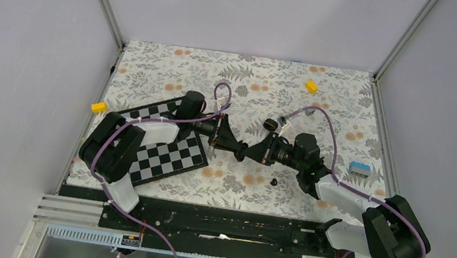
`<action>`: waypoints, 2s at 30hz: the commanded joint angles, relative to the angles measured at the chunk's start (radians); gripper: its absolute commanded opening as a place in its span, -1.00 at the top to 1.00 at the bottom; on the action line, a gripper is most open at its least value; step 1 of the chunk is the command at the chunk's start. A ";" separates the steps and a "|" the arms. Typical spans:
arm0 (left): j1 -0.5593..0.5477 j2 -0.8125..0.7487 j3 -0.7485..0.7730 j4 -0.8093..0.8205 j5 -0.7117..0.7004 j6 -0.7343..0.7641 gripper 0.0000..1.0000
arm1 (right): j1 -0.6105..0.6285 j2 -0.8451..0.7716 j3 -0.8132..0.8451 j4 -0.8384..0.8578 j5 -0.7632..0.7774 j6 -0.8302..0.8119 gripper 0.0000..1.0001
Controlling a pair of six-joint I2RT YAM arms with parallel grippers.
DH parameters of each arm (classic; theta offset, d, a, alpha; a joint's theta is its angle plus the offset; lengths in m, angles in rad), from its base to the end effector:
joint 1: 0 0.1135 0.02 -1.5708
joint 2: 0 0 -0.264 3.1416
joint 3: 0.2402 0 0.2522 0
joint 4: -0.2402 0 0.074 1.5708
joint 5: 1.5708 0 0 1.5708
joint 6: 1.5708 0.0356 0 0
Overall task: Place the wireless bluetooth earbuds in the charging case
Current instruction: Insert the left earbud into the left side groove of the charging case.
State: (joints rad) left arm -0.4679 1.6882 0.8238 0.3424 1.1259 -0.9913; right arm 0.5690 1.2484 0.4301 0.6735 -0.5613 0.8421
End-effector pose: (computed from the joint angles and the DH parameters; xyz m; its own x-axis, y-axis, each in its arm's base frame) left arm 0.2827 -0.1789 0.1837 -0.9904 0.0970 -0.0981 0.1163 0.2053 -0.9718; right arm 0.2009 0.1510 0.2111 -0.7523 0.2686 -0.6016 -0.5085 0.3439 0.7894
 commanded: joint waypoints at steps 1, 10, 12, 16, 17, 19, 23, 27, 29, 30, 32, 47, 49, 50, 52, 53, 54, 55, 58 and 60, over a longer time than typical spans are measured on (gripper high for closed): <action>-0.002 -0.029 0.033 0.041 0.035 0.003 1.00 | 0.008 0.008 0.007 0.078 0.004 -0.008 1.00; -0.002 -0.029 0.017 0.146 0.046 -0.084 1.00 | 0.008 0.030 -0.003 0.083 -0.014 -0.008 1.00; -0.001 -0.030 0.014 0.166 0.046 -0.100 1.00 | 0.008 0.035 -0.004 0.083 -0.017 -0.008 1.00; -0.002 -0.030 0.015 0.191 0.050 -0.121 1.00 | 0.008 0.044 -0.010 0.084 -0.022 -0.006 1.00; -0.002 -0.029 0.016 0.192 0.051 -0.121 1.00 | 0.008 0.044 -0.012 0.082 -0.023 -0.006 1.00; -0.002 -0.027 0.020 0.190 0.053 -0.121 1.00 | 0.008 0.039 -0.020 0.077 -0.021 -0.006 1.00; 0.000 -0.022 0.026 0.200 0.060 -0.129 1.00 | 0.008 0.026 -0.035 0.071 -0.012 -0.009 1.00; 0.002 -0.019 0.027 0.201 0.061 -0.130 1.00 | 0.008 0.005 -0.041 0.038 0.005 -0.021 1.00; 0.003 -0.019 0.026 0.202 0.061 -0.130 1.00 | 0.008 -0.005 -0.043 0.021 0.013 -0.029 1.00; 0.004 -0.018 0.026 0.202 0.061 -0.130 1.00 | 0.008 -0.009 -0.042 0.014 0.013 -0.035 1.00; 0.005 -0.020 0.026 0.202 0.061 -0.130 1.00 | 0.008 -0.012 -0.044 0.007 0.016 -0.039 1.00; 0.008 -0.013 0.028 0.221 0.068 -0.139 1.00 | 0.007 -0.013 -0.007 -0.058 0.026 -0.044 0.06; 0.008 -0.013 0.033 0.224 0.069 -0.139 1.00 | 0.008 -0.021 -0.002 -0.073 0.030 -0.049 0.03; 0.008 -0.011 0.036 0.223 0.068 -0.139 1.00 | 0.008 -0.028 -0.002 -0.079 0.032 -0.053 0.04; 0.008 -0.008 0.039 0.223 0.069 -0.139 1.00 | 0.008 -0.054 0.003 -0.098 0.041 -0.056 0.06; 0.009 -0.007 0.040 0.222 0.069 -0.139 1.00 | 0.008 -0.070 0.010 -0.123 0.051 -0.064 0.07; 0.009 -0.006 0.040 0.222 0.070 -0.137 1.00 | 0.007 -0.089 0.020 -0.154 0.060 -0.074 0.09; 0.010 -0.003 0.038 0.222 0.071 -0.136 1.00 | 0.007 -0.109 0.029 -0.190 0.072 -0.089 0.09; 0.012 0.003 0.037 0.225 0.073 -0.138 1.00 | 0.008 -0.163 0.062 -0.312 0.110 -0.144 0.10; 0.013 0.005 0.038 0.230 0.074 -0.139 1.00 | 0.008 -0.193 0.083 -0.393 0.138 -0.184 0.09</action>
State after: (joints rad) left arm -0.4595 1.6939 0.8242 0.4866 1.1488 -1.1175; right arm 0.5716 1.1133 0.4477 0.4870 -0.5034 0.7635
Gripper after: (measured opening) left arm 0.279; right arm 0.451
